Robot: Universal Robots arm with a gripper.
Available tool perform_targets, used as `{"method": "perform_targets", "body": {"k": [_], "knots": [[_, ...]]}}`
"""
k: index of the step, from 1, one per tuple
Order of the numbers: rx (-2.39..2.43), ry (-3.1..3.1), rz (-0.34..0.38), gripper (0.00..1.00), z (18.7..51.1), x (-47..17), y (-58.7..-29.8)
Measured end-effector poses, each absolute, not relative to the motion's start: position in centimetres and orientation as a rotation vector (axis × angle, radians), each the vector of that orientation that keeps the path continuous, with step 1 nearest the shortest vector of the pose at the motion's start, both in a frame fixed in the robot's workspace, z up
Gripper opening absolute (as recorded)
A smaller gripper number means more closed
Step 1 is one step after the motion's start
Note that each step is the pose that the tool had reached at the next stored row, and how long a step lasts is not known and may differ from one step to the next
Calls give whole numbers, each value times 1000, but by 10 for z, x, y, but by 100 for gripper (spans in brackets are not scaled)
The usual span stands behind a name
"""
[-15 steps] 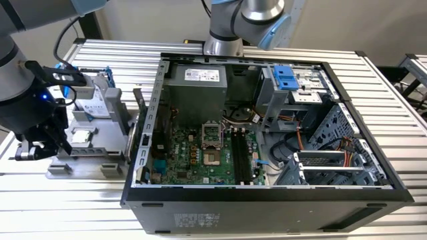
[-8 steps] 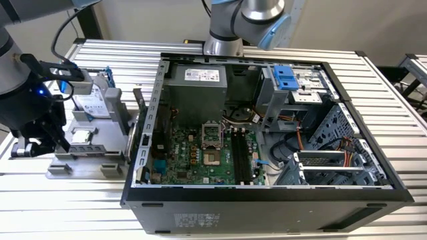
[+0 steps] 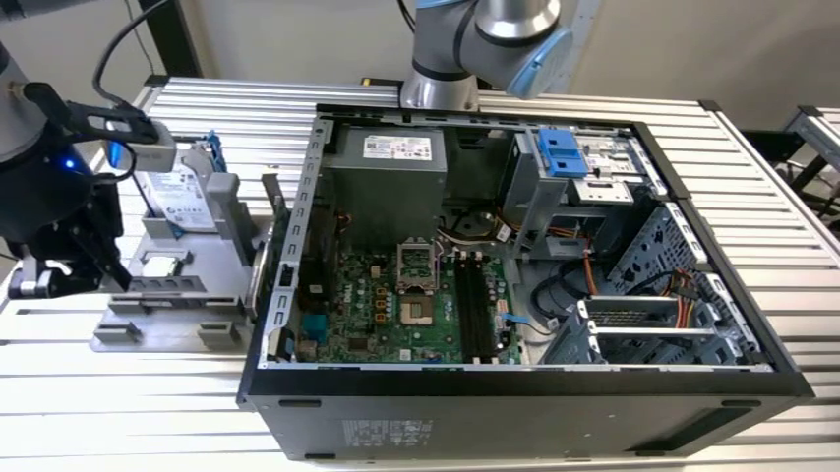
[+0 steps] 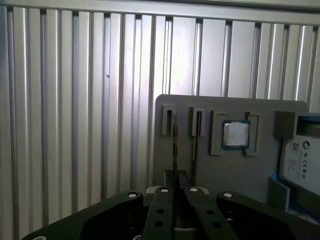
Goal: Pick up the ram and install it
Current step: 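Pick up the ram and move it above insertion slot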
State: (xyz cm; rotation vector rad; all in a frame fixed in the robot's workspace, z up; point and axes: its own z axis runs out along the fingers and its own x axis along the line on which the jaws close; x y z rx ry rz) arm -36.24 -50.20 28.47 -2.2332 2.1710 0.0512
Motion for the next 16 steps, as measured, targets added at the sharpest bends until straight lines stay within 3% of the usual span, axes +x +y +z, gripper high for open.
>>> {"method": "perform_targets", "body": {"k": [16], "knots": [[-2233,2171,51,0,308,-363,-502]]}}
